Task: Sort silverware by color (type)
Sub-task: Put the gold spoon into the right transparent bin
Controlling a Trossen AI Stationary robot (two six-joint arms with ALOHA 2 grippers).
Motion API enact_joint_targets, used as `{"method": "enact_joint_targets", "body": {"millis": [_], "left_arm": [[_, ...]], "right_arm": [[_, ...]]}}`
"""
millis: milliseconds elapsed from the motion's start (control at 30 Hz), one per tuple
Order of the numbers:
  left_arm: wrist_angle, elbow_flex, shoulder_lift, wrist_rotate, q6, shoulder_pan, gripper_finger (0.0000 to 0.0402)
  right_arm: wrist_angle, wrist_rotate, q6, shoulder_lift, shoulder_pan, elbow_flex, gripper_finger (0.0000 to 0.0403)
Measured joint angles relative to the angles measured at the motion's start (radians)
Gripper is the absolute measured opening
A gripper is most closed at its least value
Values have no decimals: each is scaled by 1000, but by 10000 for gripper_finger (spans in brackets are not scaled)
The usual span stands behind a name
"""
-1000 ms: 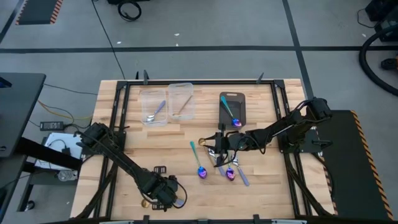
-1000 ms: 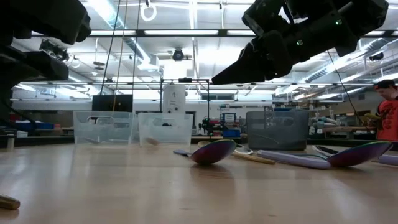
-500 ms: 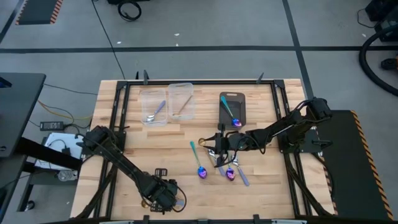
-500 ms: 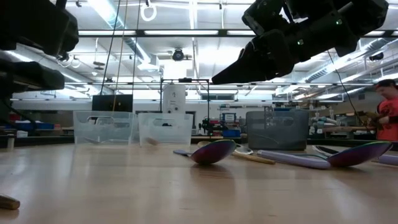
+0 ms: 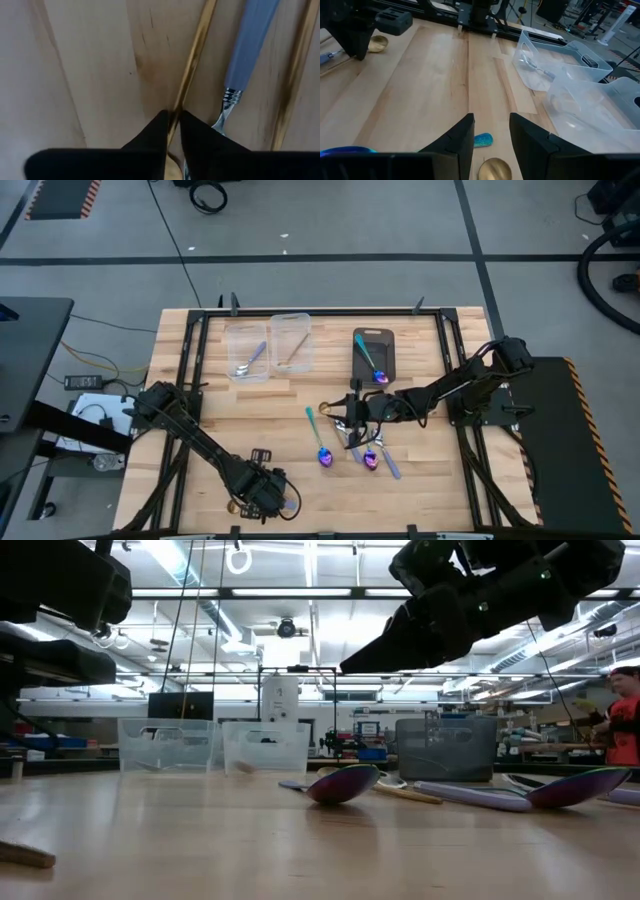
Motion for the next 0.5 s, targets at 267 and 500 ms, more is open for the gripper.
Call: {"method": "enact_joint_targets", "body": {"millis": [267, 500], "left_arm": [[-48, 0, 0, -29, 99, 23, 10], [-150, -5, 4, -156, 131, 46, 9]], "right_arm": [[-22, -1, 49, 0, 2, 0, 134], [-86, 57, 129, 0, 32, 0, 134]]}}
